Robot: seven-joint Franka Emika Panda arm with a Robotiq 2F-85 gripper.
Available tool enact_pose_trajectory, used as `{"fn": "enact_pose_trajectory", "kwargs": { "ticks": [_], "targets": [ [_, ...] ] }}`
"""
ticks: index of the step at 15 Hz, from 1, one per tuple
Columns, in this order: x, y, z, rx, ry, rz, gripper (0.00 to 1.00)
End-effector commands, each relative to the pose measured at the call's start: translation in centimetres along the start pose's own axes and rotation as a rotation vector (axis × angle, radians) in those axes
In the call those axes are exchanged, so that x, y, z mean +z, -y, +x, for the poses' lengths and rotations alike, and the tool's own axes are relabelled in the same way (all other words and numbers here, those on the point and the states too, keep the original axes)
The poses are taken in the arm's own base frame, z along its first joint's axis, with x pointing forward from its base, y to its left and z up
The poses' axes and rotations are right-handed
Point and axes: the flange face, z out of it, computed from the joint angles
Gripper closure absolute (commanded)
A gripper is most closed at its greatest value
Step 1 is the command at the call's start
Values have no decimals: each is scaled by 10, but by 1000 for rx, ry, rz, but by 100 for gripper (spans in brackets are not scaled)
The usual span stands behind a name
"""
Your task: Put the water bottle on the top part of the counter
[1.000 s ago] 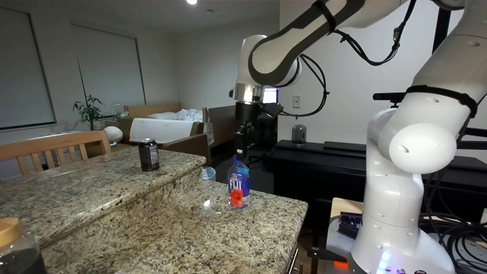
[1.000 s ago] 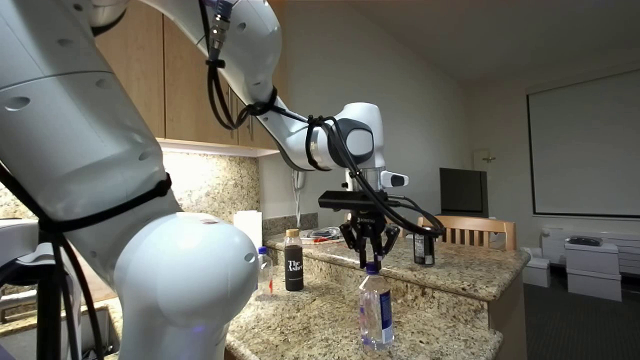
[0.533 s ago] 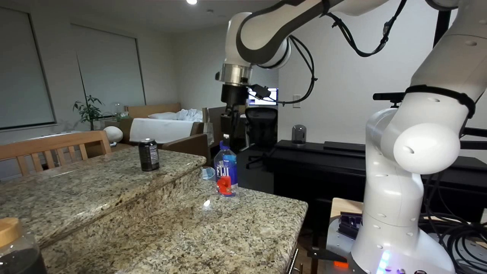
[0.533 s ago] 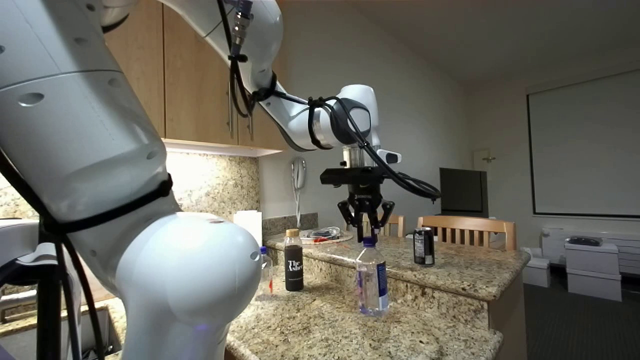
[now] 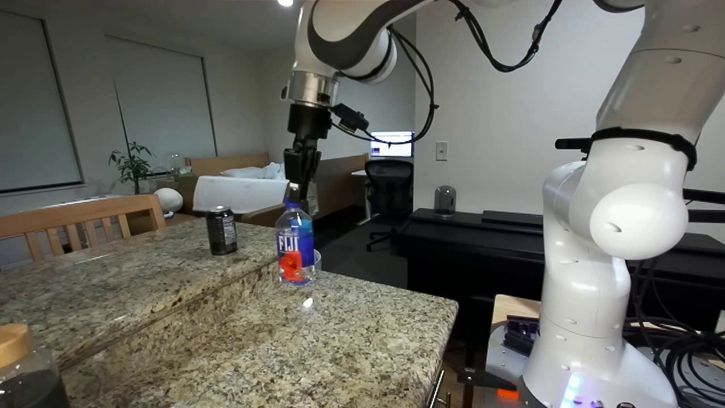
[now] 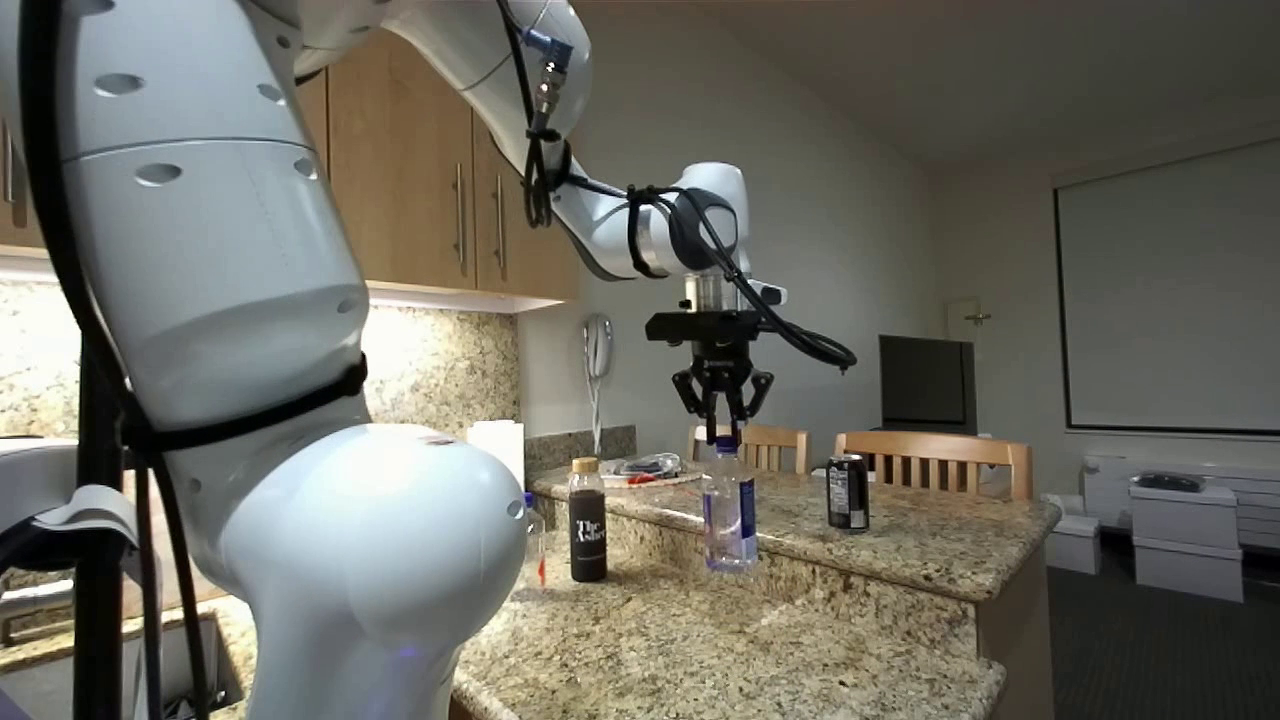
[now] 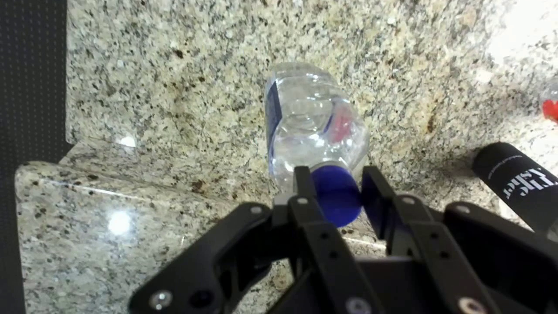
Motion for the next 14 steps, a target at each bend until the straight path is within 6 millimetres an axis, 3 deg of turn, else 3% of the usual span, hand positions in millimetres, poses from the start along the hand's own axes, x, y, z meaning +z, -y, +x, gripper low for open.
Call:
{"fn": "enact_pose_trajectory", "kwargs": {
  "ticks": [1, 2, 3, 5, 8, 9, 14],
  "targets": [
    [-7, 20, 44, -17, -36, 10, 85],
    [-6, 27, 51, -27, -33, -2, 86],
    [-2, 17, 32, -28, -13, -2, 68],
    [1, 27, 46, -40, -14, -2, 68],
    [4, 27, 50, -42, -10, -1, 68],
    [9, 29, 48, -26, -5, -3, 85],
    [15, 32, 69, -60, 5, -22, 85]
  ]
}}
